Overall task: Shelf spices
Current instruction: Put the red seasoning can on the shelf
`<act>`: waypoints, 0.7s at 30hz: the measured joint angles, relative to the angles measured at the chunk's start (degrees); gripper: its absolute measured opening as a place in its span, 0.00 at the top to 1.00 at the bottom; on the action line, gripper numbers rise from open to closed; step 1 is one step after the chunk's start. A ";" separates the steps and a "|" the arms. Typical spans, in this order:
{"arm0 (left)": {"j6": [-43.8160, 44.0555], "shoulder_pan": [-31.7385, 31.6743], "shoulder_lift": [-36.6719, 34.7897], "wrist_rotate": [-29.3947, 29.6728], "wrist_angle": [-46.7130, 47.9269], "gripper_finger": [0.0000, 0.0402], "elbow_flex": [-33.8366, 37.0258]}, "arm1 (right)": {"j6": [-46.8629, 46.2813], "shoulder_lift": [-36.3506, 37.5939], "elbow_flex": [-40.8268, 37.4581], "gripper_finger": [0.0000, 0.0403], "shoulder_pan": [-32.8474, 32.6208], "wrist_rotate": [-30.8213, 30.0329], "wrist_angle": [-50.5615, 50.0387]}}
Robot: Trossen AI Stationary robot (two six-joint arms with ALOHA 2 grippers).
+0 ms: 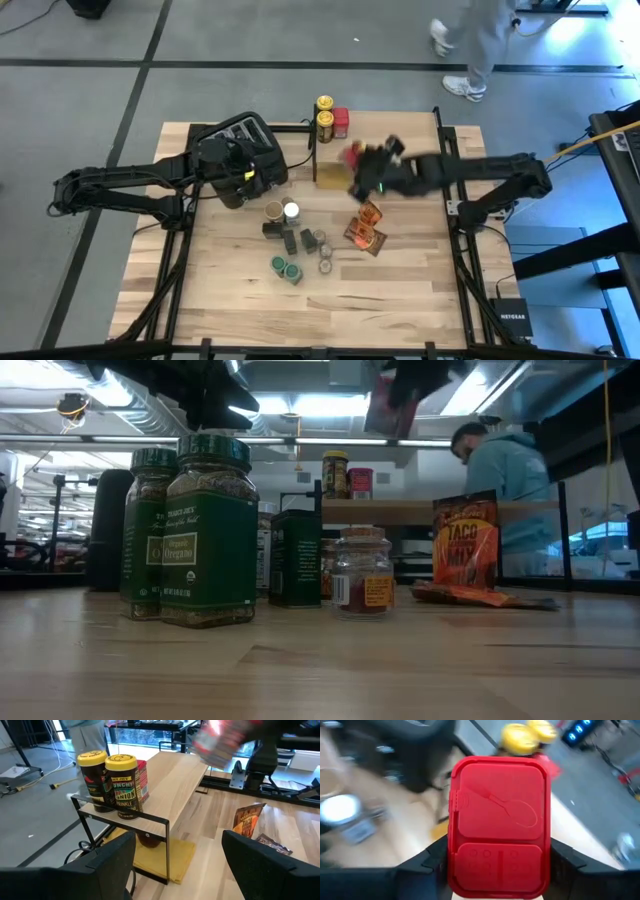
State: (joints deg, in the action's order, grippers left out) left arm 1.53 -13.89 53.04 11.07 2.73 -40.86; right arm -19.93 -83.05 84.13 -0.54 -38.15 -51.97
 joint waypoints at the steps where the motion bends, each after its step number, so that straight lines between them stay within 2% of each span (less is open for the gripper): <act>1: -0.01 0.00 0.00 0.00 0.07 0.28 0.00 | 0.84 -0.04 0.57 0.47 2.81 1.20 -0.46; 5: 0.00 0.00 0.00 0.00 0.12 0.28 0.00 | 2.23 -0.15 0.74 0.47 14.58 5.62 -2.94; 11: -0.01 0.00 0.00 0.00 0.10 0.28 0.00 | 2.46 -0.57 -2.94 0.47 27.91 17.83 1.54; 17: -0.01 0.00 0.00 0.00 -0.05 0.28 0.00 | 2.65 -0.50 -5.89 0.46 33.22 27.65 10.29; 21: -0.01 0.01 -0.01 0.00 -0.01 0.28 0.00 | 2.87 -1.81 -6.18 0.45 33.73 28.29 11.78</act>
State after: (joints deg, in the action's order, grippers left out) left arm 1.52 -13.88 53.02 11.07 2.72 -40.86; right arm -17.06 -84.86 77.96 33.19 -9.86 -40.19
